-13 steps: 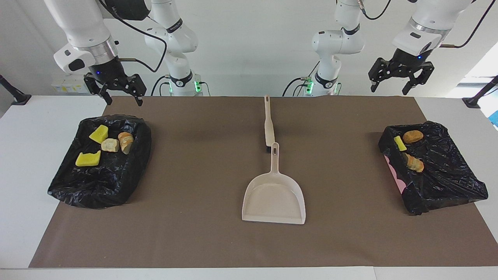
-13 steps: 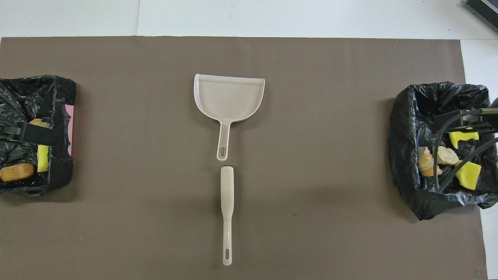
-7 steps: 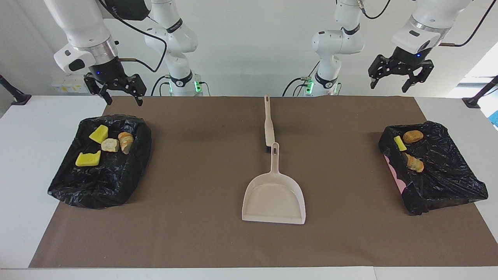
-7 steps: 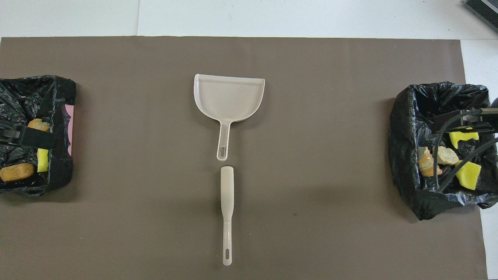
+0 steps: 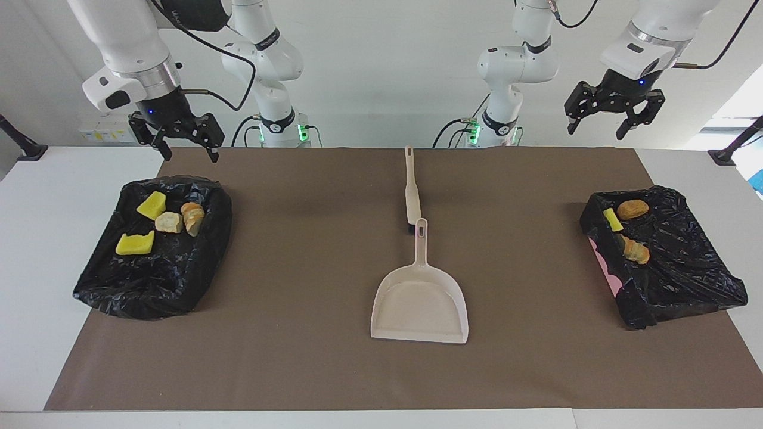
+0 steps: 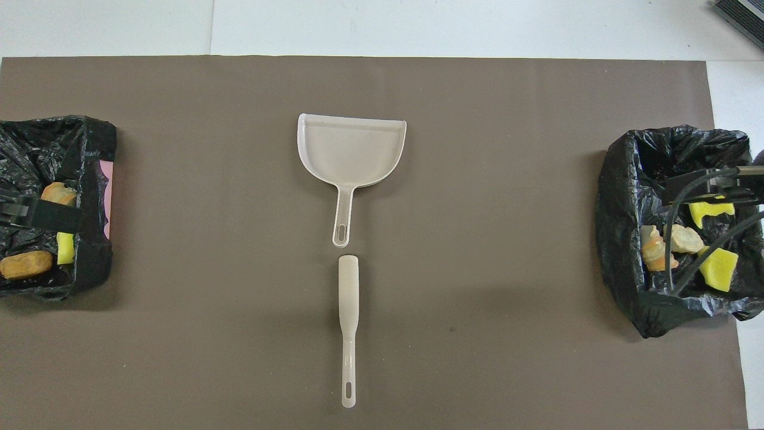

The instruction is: Sweep and dump trash in bin

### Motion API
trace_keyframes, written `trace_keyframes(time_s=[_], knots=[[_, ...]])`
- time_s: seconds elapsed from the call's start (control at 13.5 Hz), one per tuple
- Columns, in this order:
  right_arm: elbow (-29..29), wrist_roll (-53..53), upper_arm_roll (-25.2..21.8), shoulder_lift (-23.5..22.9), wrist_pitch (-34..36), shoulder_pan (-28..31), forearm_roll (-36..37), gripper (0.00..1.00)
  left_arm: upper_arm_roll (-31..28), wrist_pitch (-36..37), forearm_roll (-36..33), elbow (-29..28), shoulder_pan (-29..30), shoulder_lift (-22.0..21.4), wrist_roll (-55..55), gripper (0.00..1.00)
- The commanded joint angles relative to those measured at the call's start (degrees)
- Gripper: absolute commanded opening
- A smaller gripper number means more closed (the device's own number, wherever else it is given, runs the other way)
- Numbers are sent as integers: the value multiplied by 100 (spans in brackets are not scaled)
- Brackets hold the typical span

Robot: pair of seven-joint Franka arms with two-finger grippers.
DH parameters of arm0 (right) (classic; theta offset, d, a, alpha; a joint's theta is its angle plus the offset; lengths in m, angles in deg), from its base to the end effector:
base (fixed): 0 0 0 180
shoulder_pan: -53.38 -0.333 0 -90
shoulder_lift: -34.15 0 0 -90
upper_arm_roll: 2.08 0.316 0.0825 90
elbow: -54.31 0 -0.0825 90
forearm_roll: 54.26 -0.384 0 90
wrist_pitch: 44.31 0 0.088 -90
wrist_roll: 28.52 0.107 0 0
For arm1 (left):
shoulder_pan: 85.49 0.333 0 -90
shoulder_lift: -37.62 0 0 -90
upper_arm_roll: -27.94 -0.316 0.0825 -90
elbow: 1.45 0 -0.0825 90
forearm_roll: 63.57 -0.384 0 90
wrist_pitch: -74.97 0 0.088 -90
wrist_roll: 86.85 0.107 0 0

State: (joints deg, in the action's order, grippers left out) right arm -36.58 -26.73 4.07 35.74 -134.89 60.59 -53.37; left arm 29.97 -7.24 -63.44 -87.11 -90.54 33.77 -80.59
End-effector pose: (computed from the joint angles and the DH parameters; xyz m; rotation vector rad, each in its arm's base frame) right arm 0.5470 -0.0109 0.6333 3.1221 -0.0777 0.0348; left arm 0.5141 -0.0649 0.6838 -3.1202 0.3653 -0.0109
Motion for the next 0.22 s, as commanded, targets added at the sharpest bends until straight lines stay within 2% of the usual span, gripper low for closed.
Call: trace_keyframes(time_s=[0.0,0.15], knots=[[-60,93,53,43,15,61,-36,100,35,108,83,-39,83,-82,33,100],[-60,93,53,43,15,61,-36,100,35,134,83,-39,83,-90,33,100]])
